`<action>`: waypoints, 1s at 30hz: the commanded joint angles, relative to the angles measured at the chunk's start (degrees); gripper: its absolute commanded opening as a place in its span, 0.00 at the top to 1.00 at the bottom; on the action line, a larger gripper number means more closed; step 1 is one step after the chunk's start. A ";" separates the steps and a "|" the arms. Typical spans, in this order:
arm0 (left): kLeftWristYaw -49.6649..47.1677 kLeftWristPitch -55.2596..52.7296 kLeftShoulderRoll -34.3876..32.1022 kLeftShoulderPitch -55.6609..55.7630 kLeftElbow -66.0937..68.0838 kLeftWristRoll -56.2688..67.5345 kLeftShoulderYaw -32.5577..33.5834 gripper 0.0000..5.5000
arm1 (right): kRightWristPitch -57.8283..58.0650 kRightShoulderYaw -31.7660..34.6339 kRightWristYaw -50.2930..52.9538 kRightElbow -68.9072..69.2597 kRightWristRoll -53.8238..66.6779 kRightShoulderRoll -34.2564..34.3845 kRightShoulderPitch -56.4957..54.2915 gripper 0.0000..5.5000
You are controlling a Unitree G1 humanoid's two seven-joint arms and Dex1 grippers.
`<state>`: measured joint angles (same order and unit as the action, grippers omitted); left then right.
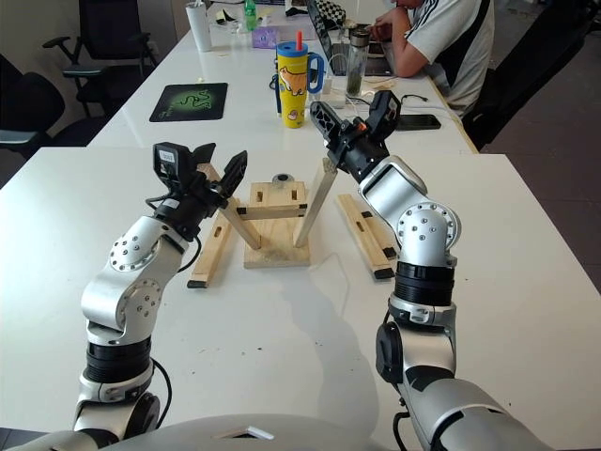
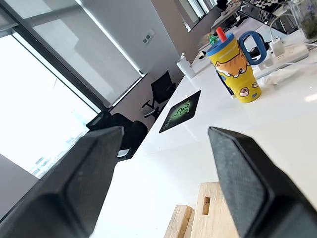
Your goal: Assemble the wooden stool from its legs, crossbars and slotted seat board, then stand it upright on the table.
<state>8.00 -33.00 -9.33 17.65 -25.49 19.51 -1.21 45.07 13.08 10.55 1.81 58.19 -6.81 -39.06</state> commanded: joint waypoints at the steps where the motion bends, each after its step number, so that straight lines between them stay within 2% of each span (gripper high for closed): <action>1: 1.38 -0.81 0.82 -0.92 0.45 0.31 -2.05 0.43 | -1.82 0.08 -1.80 -2.36 -2.16 2.81 3.15 0.42; 4: 1.39 -0.51 0.66 -1.03 0.76 0.10 -1.86 0.43 | -6.50 4.15 -4.23 0.27 1.47 4.21 0.50 0.42; 6: 1.39 -0.39 0.47 -0.99 1.13 -0.14 -1.59 0.43 | -11.06 11.61 -1.59 0.45 10.57 6.71 -3.75 0.42; 8: 1.55 -0.28 0.38 -1.06 1.34 -0.40 -1.46 0.43 | -15.12 16.95 -0.69 -1.09 15.11 5.54 -7.90 0.42; 10: 1.70 -0.18 0.34 -1.08 1.56 -0.58 -1.43 0.43 | -17.14 18.86 -1.28 -2.83 15.63 3.23 -10.26 0.42; 12: 1.73 -0.09 0.32 -1.12 1.67 -0.73 -1.43 0.43 | -15.23 16.93 -1.96 -3.31 14.17 1.76 -9.19 0.42; 14: 1.78 -0.02 0.37 -1.03 1.78 -0.84 -1.46 0.43 | -11.27 11.48 -2.71 -2.88 10.90 1.71 -4.63 0.42; 18: 1.93 -0.04 0.41 -0.95 1.74 -0.77 -1.46 0.43 | -0.28 -7.89 -6.30 1.01 -0.13 -0.29 8.76 0.42; 19: 1.94 -0.02 0.45 -0.93 1.82 -0.80 -1.52 0.43 | 1.67 -10.97 -6.75 1.56 -2.02 -0.79 10.98 0.42; 21: 1.88 -0.04 0.70 -1.04 1.94 -0.83 -1.62 0.43 | 0.62 -12.43 -6.86 1.56 -5.22 -0.95 12.73 0.42; 30: 0.25 -0.20 2.18 -5.33 -0.68 -1.75 -2.16 0.43 | -7.23 -6.86 -11.36 -1.61 -8.10 0.48 5.89 0.42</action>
<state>8.13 -31.76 -8.06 14.83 -25.78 17.85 -1.29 36.37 7.60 0.58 4.12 51.89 -8.69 -34.42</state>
